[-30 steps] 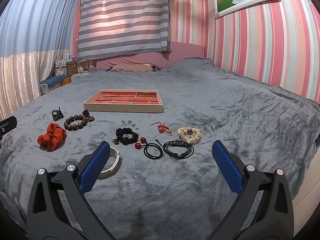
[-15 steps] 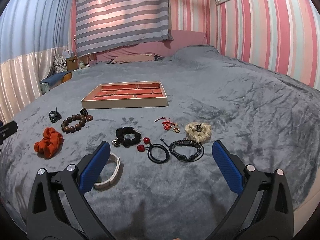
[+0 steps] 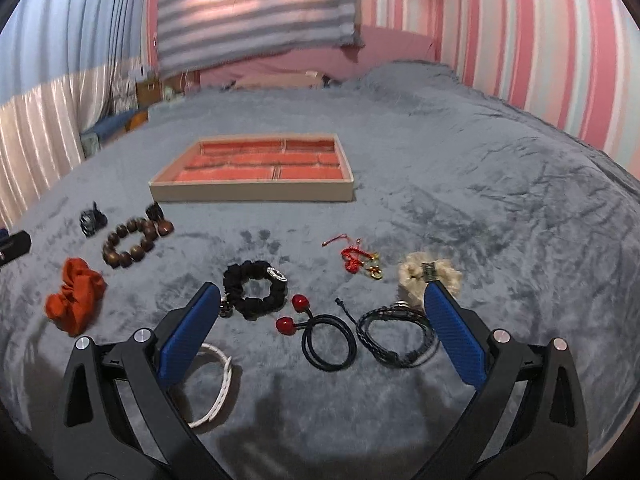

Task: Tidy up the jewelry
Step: 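Grasp the black scrunchie with the right tool while the left tool grasps the wooden bead bracelet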

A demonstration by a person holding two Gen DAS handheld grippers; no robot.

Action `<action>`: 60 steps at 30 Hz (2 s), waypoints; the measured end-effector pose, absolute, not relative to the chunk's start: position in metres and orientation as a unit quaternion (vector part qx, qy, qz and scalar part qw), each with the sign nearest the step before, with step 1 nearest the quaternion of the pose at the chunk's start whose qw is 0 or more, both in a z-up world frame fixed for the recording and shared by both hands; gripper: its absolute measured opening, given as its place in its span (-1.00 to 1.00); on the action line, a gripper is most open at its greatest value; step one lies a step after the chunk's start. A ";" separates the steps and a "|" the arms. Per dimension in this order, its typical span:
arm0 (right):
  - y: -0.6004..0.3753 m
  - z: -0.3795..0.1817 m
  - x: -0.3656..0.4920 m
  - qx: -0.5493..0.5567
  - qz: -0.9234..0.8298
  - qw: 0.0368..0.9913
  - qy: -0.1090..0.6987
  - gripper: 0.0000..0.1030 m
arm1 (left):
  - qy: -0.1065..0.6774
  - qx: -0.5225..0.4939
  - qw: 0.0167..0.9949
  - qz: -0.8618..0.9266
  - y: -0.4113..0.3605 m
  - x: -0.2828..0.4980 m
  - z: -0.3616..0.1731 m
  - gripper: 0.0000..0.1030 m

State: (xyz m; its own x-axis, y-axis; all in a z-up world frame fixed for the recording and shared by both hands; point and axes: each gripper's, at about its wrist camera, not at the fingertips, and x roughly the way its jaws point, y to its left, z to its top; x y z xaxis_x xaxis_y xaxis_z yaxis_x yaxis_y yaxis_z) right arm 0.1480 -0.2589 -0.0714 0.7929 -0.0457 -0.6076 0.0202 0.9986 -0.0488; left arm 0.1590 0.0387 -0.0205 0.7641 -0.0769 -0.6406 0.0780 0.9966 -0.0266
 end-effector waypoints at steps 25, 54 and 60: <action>-0.242 -0.150 0.271 -0.021 0.026 0.881 0.472 0.49 | 0.511 -0.006 0.853 -0.101 0.055 0.322 -0.105 0.61; -0.256 -0.141 0.290 -0.021 0.043 0.903 0.427 -0.73 | 0.489 0.054 0.869 -0.055 0.047 0.324 -0.114 -0.63; -0.253 -0.126 0.288 -0.030 0.051 0.915 0.399 -0.73 | 0.427 0.055 0.900 -0.073 0.042 0.304 -0.087 -0.63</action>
State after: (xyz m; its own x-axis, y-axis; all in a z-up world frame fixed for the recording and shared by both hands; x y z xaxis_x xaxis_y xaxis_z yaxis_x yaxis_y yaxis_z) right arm 0.2884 -0.2532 -0.1257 0.6762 0.0704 -0.7333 -0.1178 0.9930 -0.0133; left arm 0.3040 0.0420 -0.0875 0.6249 -0.0834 -0.7762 0.1776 0.9834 0.0373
